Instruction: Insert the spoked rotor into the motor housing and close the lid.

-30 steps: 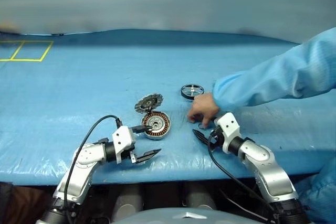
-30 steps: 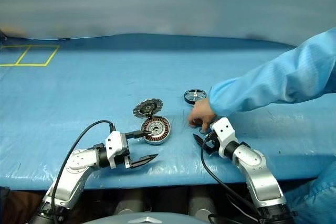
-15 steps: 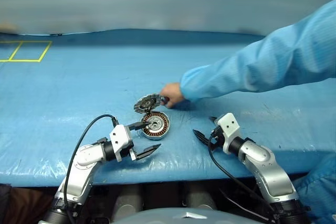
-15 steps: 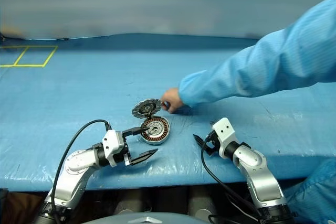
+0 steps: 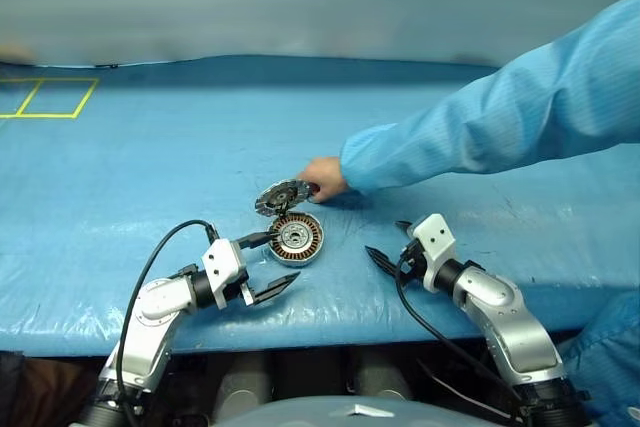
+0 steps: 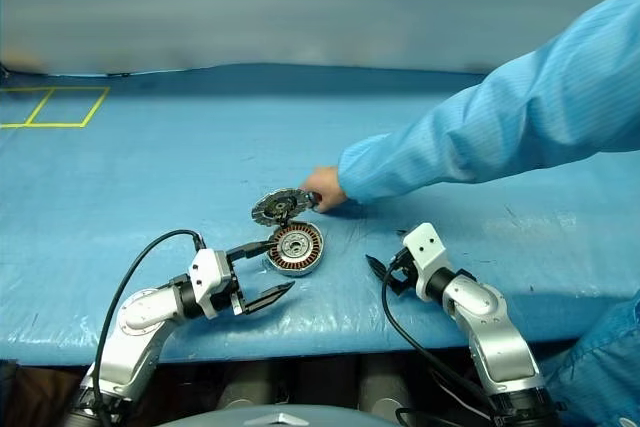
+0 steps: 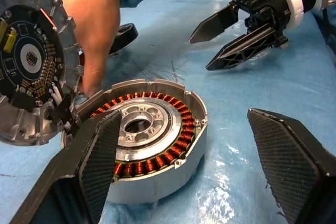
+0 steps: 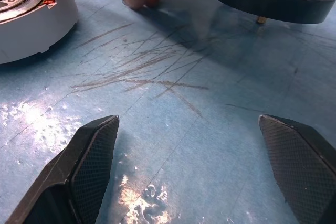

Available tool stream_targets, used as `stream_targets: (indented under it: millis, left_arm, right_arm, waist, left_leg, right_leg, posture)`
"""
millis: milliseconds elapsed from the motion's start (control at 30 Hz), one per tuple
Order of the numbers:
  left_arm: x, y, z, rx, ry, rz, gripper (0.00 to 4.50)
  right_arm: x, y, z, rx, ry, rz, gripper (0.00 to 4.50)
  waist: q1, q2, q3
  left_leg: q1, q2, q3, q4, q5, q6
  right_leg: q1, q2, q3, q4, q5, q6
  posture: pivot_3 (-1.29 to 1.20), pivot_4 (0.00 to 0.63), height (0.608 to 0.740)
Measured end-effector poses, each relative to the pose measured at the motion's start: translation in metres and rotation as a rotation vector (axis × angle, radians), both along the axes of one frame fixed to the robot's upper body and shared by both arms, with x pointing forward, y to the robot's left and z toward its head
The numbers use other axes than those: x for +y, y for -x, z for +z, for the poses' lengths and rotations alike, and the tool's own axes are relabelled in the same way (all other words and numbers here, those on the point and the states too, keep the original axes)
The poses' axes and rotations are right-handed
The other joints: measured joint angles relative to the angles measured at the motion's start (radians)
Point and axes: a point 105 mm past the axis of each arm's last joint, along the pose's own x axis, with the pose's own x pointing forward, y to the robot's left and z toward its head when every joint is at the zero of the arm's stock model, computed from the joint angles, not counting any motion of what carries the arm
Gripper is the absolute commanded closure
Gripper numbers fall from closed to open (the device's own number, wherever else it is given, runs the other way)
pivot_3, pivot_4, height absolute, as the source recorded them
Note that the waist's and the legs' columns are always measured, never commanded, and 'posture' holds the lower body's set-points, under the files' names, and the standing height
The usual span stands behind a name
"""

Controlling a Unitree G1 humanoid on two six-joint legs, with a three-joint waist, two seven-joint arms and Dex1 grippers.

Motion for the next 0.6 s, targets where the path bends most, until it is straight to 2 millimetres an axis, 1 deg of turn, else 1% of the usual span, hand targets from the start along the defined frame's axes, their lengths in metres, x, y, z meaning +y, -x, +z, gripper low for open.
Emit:
stream_targets:
  millis: [400,600]
  left_arm:
    - [0.0037,0.0004,-0.0016,-0.002,-0.006,0.012,0.42]
    - [0.0037,0.0004,-0.0014,-0.006,-0.006,0.011,0.42]
  right_arm:
    - [0.0045,-0.0034,0.0048,-0.021,-0.012,0.022,0.00]
    - [0.0092,-0.0062,0.0027,-0.019,-0.017,0.031,0.00]
  waist:
    - [0.000,0.000,0.000]
    - [-0.001,0.000,0.000]
  left_leg:
    - [0.000,0.000,0.000,-0.001,0.000,0.000]
    - [0.000,0.000,0.000,-0.002,0.000,0.000]
  right_leg:
    - [0.000,0.000,0.000,-0.001,0.000,0.000]
    - [0.000,0.000,0.000,-0.002,0.000,0.000]
  posture:
    - [0.00,0.150,0.740]
    - [0.00,0.150,0.740]
